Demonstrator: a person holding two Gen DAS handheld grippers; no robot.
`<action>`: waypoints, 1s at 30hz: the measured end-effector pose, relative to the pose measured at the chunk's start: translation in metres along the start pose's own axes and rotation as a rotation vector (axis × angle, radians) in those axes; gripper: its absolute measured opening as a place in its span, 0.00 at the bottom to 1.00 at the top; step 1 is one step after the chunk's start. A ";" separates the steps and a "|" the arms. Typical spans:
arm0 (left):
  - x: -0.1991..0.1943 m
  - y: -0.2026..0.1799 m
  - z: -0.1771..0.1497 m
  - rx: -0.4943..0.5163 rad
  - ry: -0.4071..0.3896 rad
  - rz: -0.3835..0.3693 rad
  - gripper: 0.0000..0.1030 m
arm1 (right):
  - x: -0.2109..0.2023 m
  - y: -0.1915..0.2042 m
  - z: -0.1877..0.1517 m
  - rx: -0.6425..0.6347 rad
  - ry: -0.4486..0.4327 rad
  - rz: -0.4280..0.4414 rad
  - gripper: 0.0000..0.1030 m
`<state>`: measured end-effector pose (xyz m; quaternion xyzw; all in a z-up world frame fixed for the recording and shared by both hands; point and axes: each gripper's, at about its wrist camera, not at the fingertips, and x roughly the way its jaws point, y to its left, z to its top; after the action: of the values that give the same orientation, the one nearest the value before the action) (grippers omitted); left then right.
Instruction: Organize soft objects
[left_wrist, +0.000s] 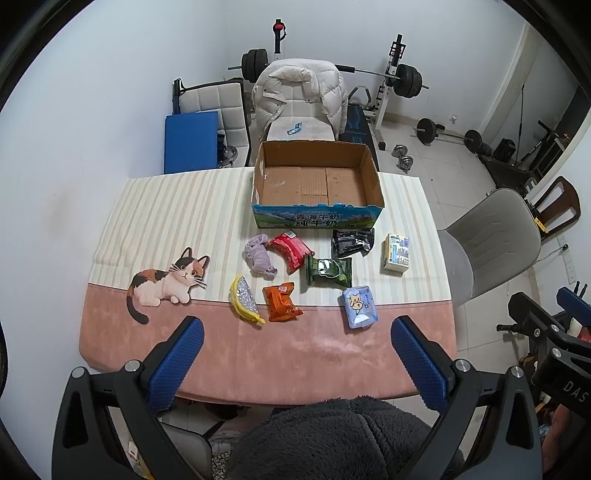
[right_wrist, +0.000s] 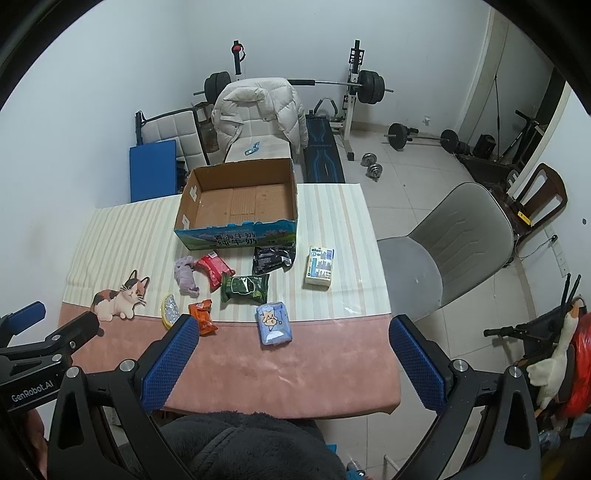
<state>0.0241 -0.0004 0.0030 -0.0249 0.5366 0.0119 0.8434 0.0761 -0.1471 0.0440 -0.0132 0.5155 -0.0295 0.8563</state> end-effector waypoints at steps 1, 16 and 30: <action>0.000 0.000 -0.001 -0.002 -0.001 0.001 1.00 | 0.000 0.000 0.001 0.000 0.001 0.002 1.00; 0.002 -0.001 0.005 0.000 -0.002 -0.005 1.00 | 0.002 0.006 0.006 -0.012 -0.003 0.008 1.00; 0.005 -0.002 0.007 0.000 -0.006 -0.005 1.00 | 0.003 0.007 0.007 -0.016 -0.002 0.007 1.00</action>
<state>0.0323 -0.0022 0.0018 -0.0261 0.5340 0.0098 0.8450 0.0838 -0.1401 0.0440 -0.0181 0.5151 -0.0223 0.8566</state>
